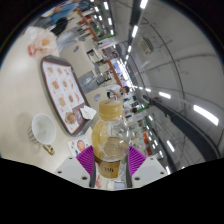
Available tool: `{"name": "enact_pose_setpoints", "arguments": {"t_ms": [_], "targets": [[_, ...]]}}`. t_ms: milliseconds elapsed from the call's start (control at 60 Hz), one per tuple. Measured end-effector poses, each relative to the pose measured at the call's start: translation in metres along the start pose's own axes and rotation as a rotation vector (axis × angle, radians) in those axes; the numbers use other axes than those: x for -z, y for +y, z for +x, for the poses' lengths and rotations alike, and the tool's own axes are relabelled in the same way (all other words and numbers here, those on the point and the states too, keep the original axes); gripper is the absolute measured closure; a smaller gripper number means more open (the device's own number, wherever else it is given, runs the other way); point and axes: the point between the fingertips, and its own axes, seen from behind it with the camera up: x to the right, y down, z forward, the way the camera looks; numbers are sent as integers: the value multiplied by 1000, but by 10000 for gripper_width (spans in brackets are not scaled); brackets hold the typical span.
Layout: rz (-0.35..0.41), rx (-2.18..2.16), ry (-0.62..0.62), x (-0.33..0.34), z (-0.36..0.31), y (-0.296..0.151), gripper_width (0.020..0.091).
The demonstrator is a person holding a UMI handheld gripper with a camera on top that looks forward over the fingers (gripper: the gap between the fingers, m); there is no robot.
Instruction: Pour water
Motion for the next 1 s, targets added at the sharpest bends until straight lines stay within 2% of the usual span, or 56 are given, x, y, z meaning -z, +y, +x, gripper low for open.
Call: {"name": "enact_pose_setpoints", "arguments": {"t_ms": [133,233,417,583,617,717,850,883,917,967,1000], "targets": [[12,-450,-124,3,2,13,699],[-25,-740,-250,-2,-22,34,699],[-44,-966,-381,-18,-71,69,697],[-83,-1018,-450,-20,-113,94,696],[-41,-1030,-434,-21,-108,92,695],[-18,-1041,-425,-18,-109,94,678],[-38,-1060,-445,-17,-111,97,584],[-70,-1049,-464,-14,-116,100,517],[-92,-1044,-481,-11,-119,102,388],[-108,-1040,-501,-5,-120,102,234],[-129,-1036,-504,3,-118,103,271]]}}
